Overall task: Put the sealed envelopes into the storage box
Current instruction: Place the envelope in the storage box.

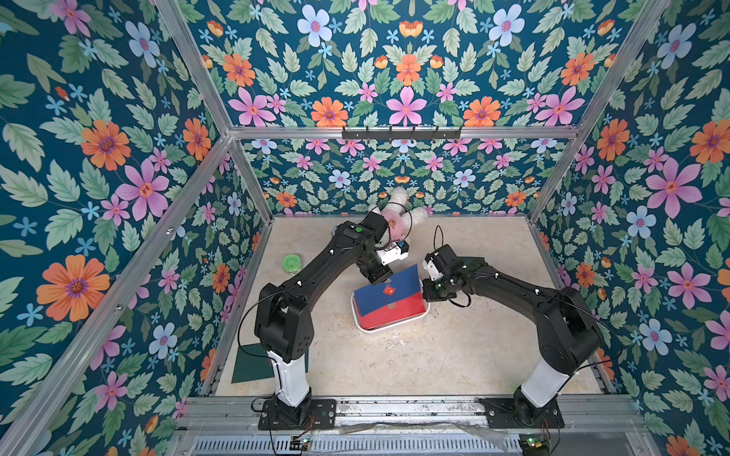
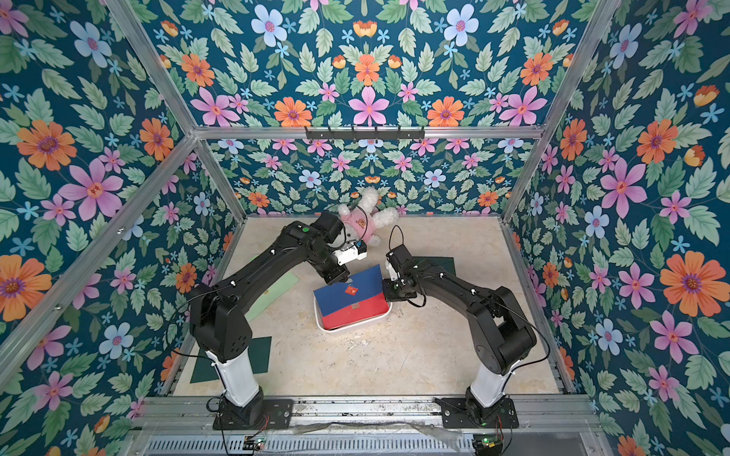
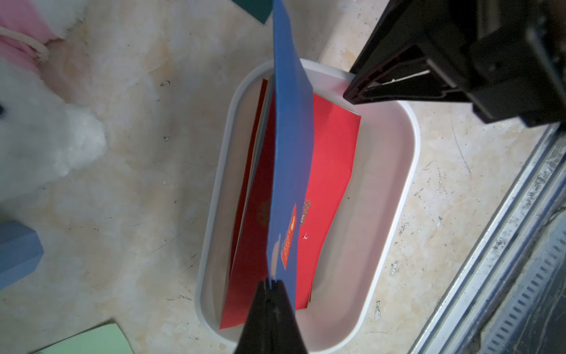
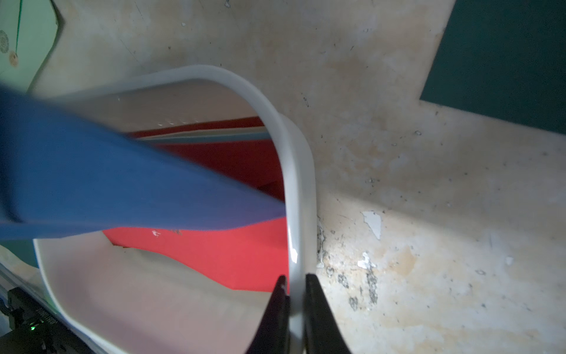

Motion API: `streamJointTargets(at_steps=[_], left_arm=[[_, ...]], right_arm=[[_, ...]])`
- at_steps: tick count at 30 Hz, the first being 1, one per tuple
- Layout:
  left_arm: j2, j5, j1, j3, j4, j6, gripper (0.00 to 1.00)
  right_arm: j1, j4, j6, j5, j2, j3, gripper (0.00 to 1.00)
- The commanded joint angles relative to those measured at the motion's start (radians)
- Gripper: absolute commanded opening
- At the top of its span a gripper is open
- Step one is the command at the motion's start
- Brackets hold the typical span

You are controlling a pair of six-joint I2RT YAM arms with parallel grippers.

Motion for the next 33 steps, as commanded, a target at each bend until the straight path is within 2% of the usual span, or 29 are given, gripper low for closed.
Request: streamJointTargets(at_steps=[1, 7, 10, 15, 20, 27, 33], left_arm=[[0.007, -0.010, -0.003, -0.031, -0.004, 0.024, 0.00], [0.014, -0.040, -0.003, -0.093, 0.069, 0.011, 0.00], [0.035, -0.041, -0.003, -0.090, 0.079, 0.000, 0.03], [0.054, -0.109, -0.003, -0.074, 0.082, -0.026, 0.23], [0.050, -0.185, -0.001, -0.031, 0.099, -0.062, 0.30], [-0.019, -0.319, 0.025, 0.006, 0.258, -0.294, 0.43], [-0.125, -0.394, 0.028, -0.126, 0.321, -0.564, 0.44]], right_arm=[[0.001, 0.023, -0.002, -0.004, 0.008, 0.012, 0.14], [0.001, 0.029, 0.002, -0.014, 0.007, 0.021, 0.14], [0.001, 0.035, 0.012, -0.018, 0.002, 0.019, 0.15], [0.001, 0.051, 0.033, -0.020, -0.007, 0.003, 0.15], [0.001, 0.080, 0.078, -0.015, -0.013, -0.019, 0.15], [0.000, 0.219, 0.244, 0.023, -0.018, -0.072, 0.16], [-0.005, 0.319, 0.344, 0.049, 0.017, -0.071, 0.16]])
